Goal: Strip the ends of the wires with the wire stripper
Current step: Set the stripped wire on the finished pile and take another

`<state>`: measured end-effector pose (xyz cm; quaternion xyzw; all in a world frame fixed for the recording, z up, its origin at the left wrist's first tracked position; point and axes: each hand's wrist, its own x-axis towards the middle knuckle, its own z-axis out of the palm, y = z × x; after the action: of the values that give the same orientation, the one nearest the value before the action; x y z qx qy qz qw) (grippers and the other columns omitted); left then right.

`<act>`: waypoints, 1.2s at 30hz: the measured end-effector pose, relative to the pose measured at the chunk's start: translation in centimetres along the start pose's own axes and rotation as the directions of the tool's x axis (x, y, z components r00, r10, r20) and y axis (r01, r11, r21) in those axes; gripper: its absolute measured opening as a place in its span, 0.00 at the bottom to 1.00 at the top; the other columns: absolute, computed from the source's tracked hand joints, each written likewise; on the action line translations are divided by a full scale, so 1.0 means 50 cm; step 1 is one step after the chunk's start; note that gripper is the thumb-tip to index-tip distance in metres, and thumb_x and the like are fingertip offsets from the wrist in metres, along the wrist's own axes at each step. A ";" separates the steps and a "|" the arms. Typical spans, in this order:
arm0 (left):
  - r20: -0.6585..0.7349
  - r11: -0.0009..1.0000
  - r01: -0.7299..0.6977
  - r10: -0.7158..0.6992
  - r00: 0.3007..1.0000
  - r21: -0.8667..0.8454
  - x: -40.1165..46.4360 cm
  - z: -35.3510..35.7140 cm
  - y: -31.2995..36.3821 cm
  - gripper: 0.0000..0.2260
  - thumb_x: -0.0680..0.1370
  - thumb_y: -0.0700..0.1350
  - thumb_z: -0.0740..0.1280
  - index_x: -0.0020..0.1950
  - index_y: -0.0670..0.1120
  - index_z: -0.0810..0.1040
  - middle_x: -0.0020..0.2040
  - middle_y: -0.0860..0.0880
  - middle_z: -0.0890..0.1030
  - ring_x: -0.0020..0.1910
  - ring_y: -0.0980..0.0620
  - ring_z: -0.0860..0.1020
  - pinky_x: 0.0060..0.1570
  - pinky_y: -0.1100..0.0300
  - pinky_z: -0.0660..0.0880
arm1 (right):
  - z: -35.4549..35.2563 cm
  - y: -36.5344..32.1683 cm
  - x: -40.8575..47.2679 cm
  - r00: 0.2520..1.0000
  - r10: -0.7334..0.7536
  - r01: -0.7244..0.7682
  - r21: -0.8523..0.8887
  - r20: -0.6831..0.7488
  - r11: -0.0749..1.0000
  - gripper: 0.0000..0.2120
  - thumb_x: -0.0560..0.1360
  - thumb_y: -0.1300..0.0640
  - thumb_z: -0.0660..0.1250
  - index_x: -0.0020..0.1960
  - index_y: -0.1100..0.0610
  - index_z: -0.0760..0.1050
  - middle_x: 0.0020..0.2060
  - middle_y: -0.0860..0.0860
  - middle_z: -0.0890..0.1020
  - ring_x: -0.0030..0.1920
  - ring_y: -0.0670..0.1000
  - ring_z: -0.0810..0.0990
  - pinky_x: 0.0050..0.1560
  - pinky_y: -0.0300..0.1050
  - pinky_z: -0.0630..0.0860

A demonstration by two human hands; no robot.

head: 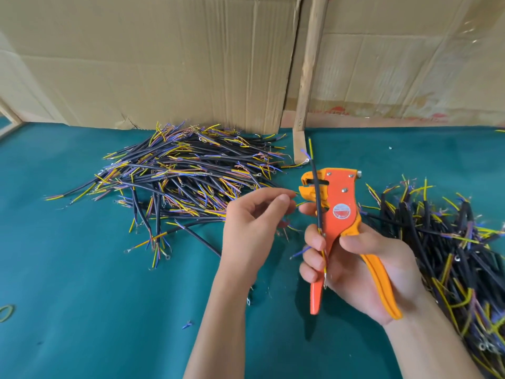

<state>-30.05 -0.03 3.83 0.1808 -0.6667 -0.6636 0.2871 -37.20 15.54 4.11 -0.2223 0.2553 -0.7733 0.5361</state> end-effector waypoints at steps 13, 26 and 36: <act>-0.153 0.940 0.000 -0.055 0.987 -0.342 0.010 -0.014 0.002 0.08 0.78 0.41 0.73 0.44 0.38 0.79 0.40 0.42 0.74 0.42 0.45 0.69 0.38 0.51 0.64 | 0.011 0.027 0.004 0.982 0.184 -0.187 -0.106 -0.041 0.977 0.28 0.67 0.59 0.78 0.64 0.66 0.76 0.42 0.64 0.78 0.35 0.60 0.77 0.40 0.56 0.74; -0.469 0.886 -0.134 -0.102 0.877 -0.444 0.022 -0.051 0.008 0.06 0.81 0.38 0.67 0.47 0.41 0.72 0.29 0.47 0.76 0.34 0.47 0.83 0.37 0.60 0.81 | -0.006 0.018 0.004 0.991 0.044 -0.053 -0.067 -0.125 0.996 0.32 0.67 0.58 0.78 0.68 0.65 0.74 0.47 0.62 0.78 0.35 0.57 0.74 0.41 0.54 0.76; -0.535 0.868 -0.174 -0.119 0.837 -0.465 0.022 -0.061 0.003 0.05 0.82 0.38 0.67 0.48 0.40 0.73 0.36 0.40 0.76 0.36 0.46 0.83 0.40 0.58 0.81 | 0.004 0.014 0.006 0.978 -0.045 0.019 -0.126 -0.206 0.992 0.34 0.65 0.57 0.80 0.68 0.64 0.74 0.51 0.64 0.80 0.37 0.57 0.76 0.42 0.54 0.77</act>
<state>-28.98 -3.07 4.02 0.2729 -0.3662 -0.7279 0.5115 -36.69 15.01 3.86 -0.1770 0.3537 -0.7837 0.4790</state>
